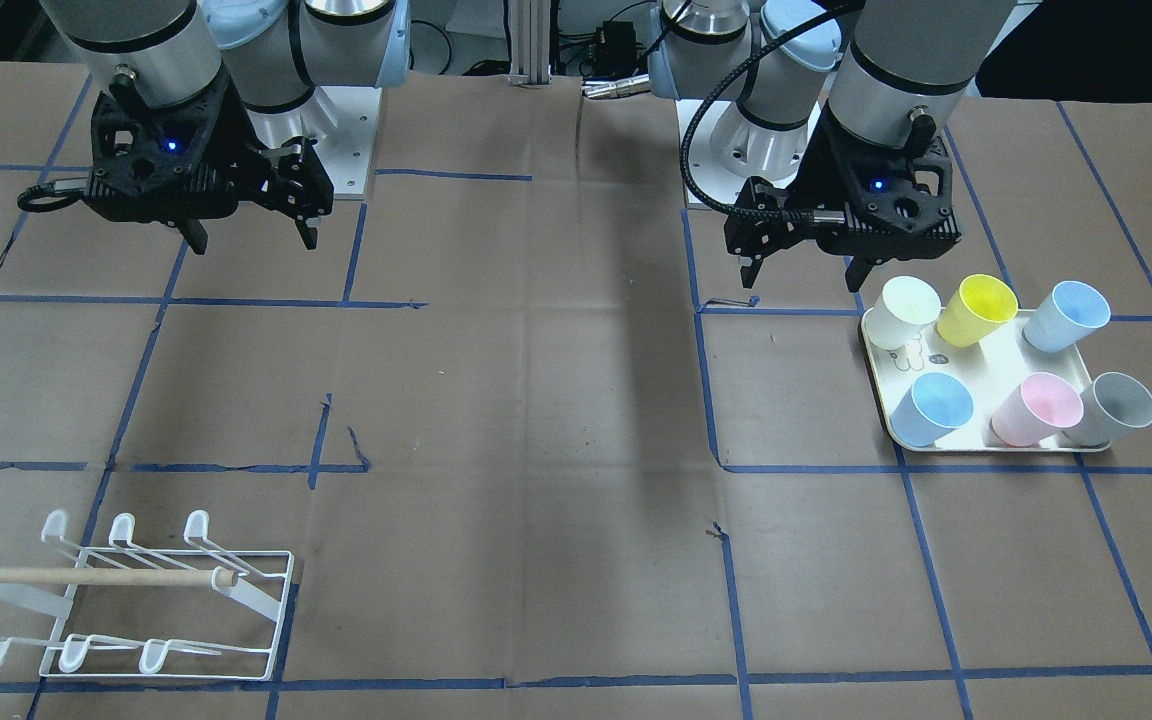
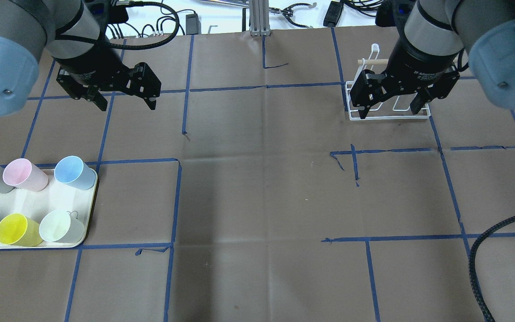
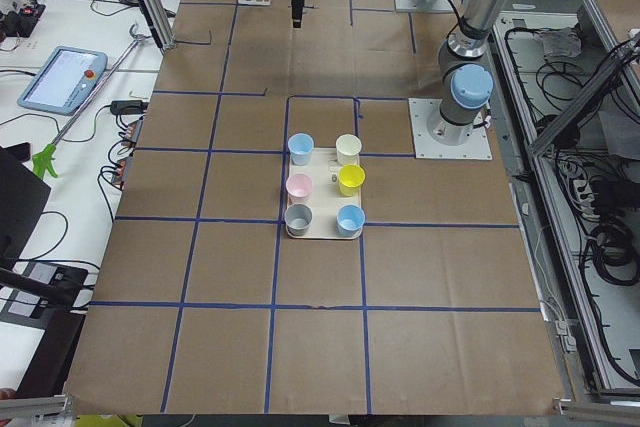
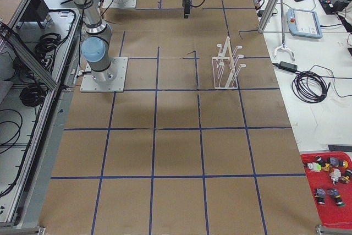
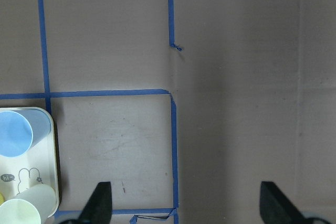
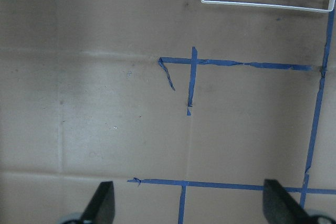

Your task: Transfer IKEA cup to right arm and place on rack

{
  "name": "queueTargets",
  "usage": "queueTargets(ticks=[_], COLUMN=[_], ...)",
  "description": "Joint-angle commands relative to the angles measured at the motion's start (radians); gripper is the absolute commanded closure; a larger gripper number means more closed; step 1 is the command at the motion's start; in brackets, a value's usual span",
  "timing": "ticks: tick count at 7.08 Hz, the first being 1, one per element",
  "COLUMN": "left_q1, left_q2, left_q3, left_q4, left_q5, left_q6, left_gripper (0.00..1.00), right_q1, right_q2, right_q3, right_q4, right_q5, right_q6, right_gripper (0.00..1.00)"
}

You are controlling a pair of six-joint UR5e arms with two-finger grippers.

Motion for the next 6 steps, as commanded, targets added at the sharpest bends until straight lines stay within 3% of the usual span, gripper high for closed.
queueTargets(ticks=[1,6], left_q1=[0.000,0.000], left_q2=[0.000,0.000], left_q3=[0.002,-0.009], left_q4=[0.000,0.002], left_q5=[0.000,0.000], left_q6=[0.000,0.002], left_gripper=[0.00,0.00], right_q1=[0.000,0.000], right_q2=[0.000,0.000], right_q3=[0.000,0.002], right_q4=[0.000,0.000], right_q5=[0.002,0.002], right_q6=[0.000,0.000], right_gripper=[0.00,0.00])
